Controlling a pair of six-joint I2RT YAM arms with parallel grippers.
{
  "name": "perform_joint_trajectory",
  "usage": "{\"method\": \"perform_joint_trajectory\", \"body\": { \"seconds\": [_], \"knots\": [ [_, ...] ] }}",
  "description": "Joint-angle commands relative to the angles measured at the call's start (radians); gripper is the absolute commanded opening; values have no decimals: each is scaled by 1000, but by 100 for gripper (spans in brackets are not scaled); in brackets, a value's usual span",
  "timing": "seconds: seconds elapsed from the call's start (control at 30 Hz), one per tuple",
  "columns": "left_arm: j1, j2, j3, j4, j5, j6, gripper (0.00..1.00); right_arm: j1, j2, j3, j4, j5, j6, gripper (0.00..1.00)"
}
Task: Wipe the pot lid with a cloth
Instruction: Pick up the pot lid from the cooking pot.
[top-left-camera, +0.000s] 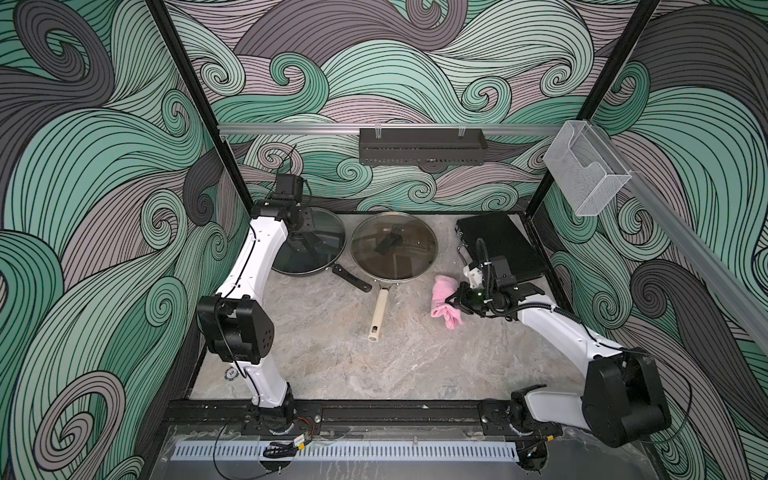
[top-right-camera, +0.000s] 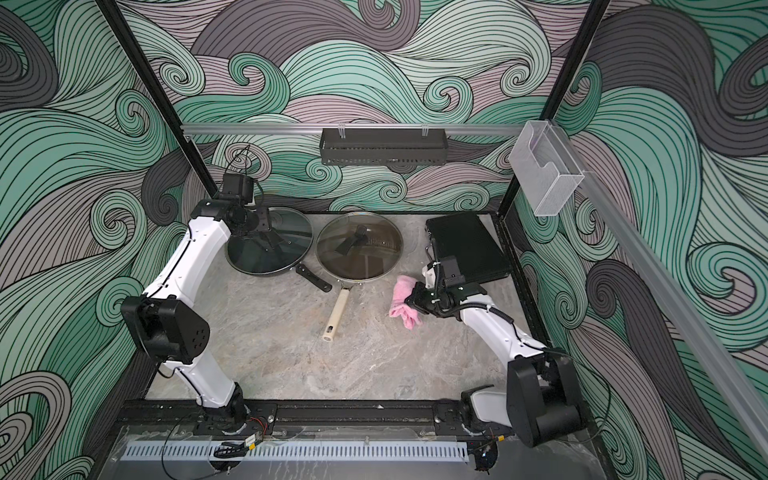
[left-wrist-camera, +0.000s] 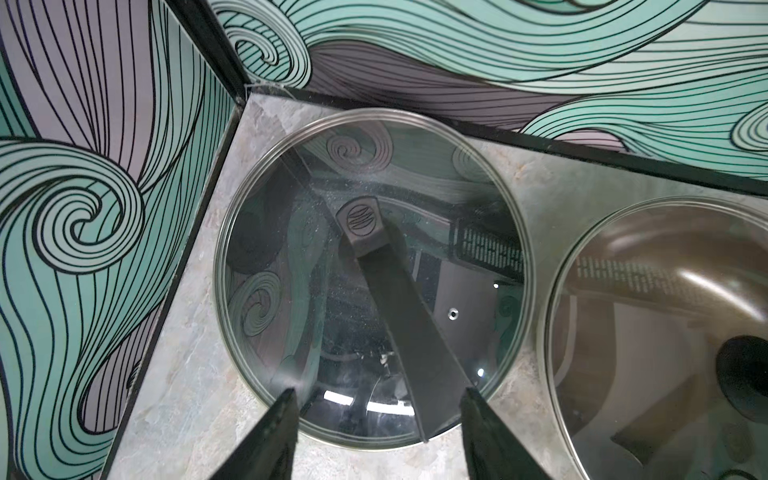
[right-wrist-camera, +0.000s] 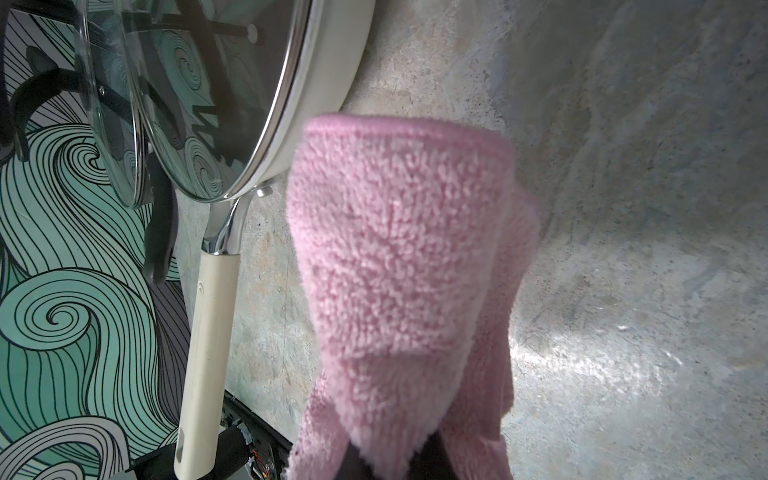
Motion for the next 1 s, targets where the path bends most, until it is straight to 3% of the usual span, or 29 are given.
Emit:
{"method": "perform_joint_trajectory", "body": {
  "seconds": [0.0,0.7,0.97],
  "knots": [
    [6,48,30,-18,37,-11,64,9,15,26,-3,2,-12,0],
    [70,405,351,-9,66,-106,64,10,122,87,-8,4,-6,0],
    [68,443,359,-39,111,-102,64,10,146,95,-2,-6,-6,0]
  ]
}}
